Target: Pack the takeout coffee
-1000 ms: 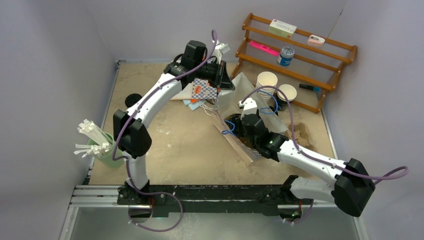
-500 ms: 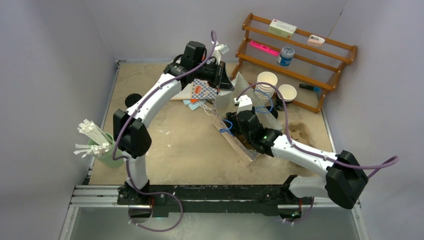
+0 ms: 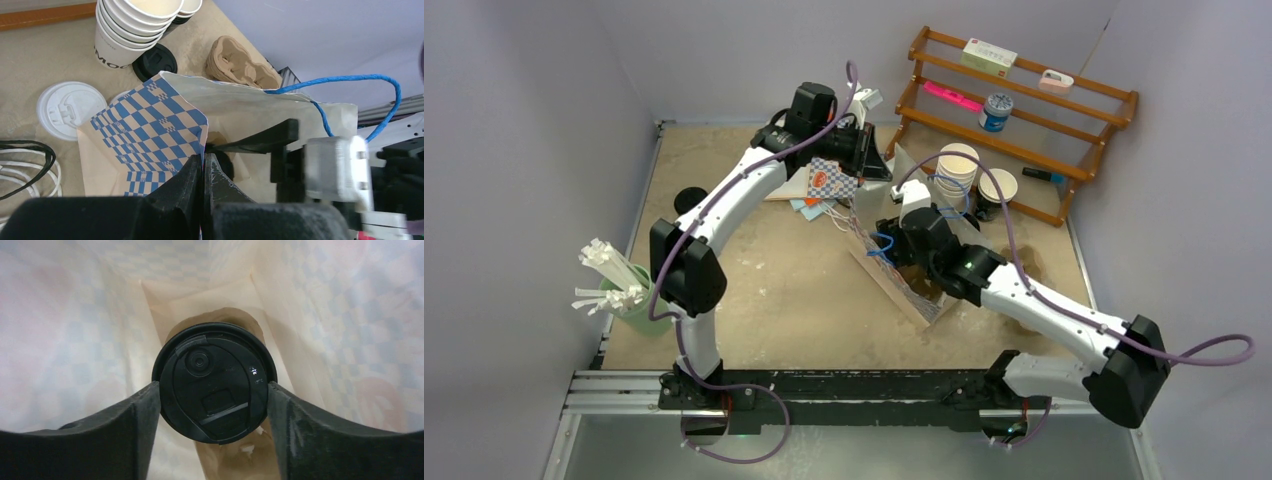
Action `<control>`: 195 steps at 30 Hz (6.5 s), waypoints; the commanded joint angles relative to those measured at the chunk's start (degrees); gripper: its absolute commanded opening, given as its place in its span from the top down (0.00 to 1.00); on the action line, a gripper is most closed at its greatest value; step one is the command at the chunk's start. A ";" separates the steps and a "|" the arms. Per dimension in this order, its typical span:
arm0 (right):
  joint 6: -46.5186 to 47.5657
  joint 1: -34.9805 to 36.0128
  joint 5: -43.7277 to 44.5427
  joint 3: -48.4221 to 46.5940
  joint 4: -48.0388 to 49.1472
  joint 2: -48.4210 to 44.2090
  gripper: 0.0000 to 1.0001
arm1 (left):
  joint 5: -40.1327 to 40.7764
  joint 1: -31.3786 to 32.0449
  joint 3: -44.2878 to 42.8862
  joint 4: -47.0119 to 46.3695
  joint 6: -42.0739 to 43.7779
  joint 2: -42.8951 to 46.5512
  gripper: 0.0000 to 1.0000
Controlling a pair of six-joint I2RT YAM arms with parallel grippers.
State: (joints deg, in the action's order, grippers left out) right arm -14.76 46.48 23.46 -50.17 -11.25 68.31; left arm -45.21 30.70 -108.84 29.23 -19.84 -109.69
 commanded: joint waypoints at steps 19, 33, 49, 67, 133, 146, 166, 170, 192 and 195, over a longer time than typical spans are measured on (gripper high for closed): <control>-1.22 -1.71 -10.31 -12.04 -11.57 2.39 0.28 | -0.12 -0.90 3.81 1.53 5.43 6.22 1.00; -3.40 -6.54 -12.26 -17.50 -12.28 10.87 0.24 | -0.22 -0.82 4.41 0.49 4.50 6.39 1.00; 3.34 -6.58 -11.82 -18.58 -11.86 7.74 0.19 | 0.12 -0.77 3.87 -0.70 2.85 5.51 1.00; 4.03 -6.58 -9.38 -19.34 -12.48 14.62 0.11 | 0.20 -0.74 3.66 -1.46 1.99 5.09 1.00; 0.59 -6.58 -9.42 -15.84 -16.44 23.21 0.40 | -0.26 -3.31 2.40 0.70 2.70 3.68 1.00; 3.70 -6.52 -10.47 -20.23 -15.33 10.69 0.02 | -2.01 -2.70 4.35 -2.65 2.16 6.11 1.00; 7.23 -6.58 -29.78 -13.76 -12.65 -5.23 0.09 | 7.88 0.56 13.69 2.93 7.03 18.34 1.00; 7.51 -6.58 -31.33 -20.35 -14.00 -2.05 0.08 | 12.37 -0.91 15.31 5.60 5.65 19.48 1.00; -3.76 -6.57 -10.49 -54.59 -21.54 15.38 0.09 | 35.66 -25.53 17.40 19.00 8.50 28.62 1.00; -6.16 -6.66 -1.92 -58.15 -26.39 17.51 0.11 | 37.06 -28.79 16.61 17.07 9.10 26.36 1.00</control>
State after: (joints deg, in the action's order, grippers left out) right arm -16.32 39.83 5.80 -102.83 -30.09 84.05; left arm -12.29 5.08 -90.76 48.97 -12.60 -81.45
